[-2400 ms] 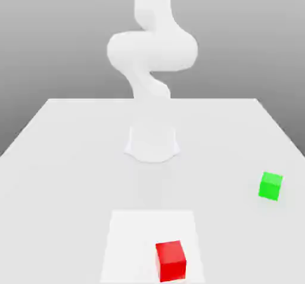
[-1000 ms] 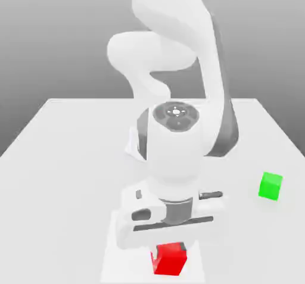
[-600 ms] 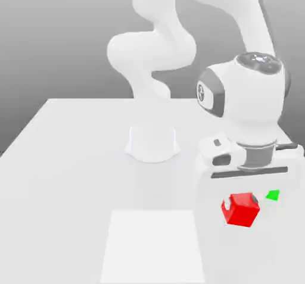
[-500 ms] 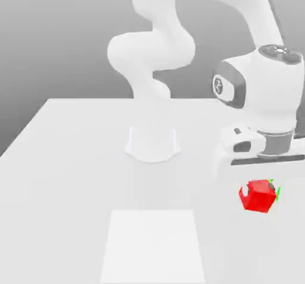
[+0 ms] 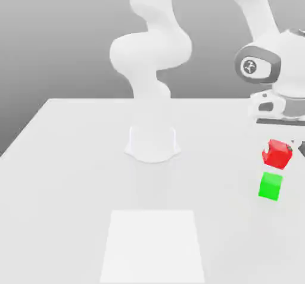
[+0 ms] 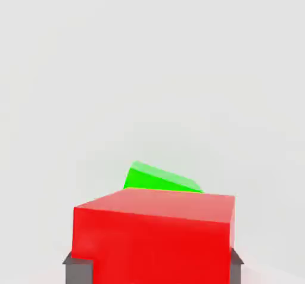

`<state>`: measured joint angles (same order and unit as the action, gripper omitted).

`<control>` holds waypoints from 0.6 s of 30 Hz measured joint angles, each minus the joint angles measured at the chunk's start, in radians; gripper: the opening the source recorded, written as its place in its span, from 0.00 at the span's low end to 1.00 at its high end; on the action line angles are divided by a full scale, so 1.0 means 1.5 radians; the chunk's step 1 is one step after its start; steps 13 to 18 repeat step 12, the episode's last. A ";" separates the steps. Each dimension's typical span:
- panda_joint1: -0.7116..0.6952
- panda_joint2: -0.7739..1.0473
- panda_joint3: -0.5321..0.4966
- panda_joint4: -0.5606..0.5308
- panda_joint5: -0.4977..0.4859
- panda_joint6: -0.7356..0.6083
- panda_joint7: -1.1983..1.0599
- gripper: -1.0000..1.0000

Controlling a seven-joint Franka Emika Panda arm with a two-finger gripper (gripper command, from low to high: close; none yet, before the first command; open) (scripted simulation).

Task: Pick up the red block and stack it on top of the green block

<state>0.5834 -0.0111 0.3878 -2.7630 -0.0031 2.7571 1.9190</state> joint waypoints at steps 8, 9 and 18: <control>0.016 0.089 -0.035 0.003 -0.100 0.078 0.072 1.00; 0.016 0.089 -0.035 0.003 -0.100 0.078 0.072 1.00; 0.015 0.087 -0.034 0.003 -0.098 0.076 0.071 1.00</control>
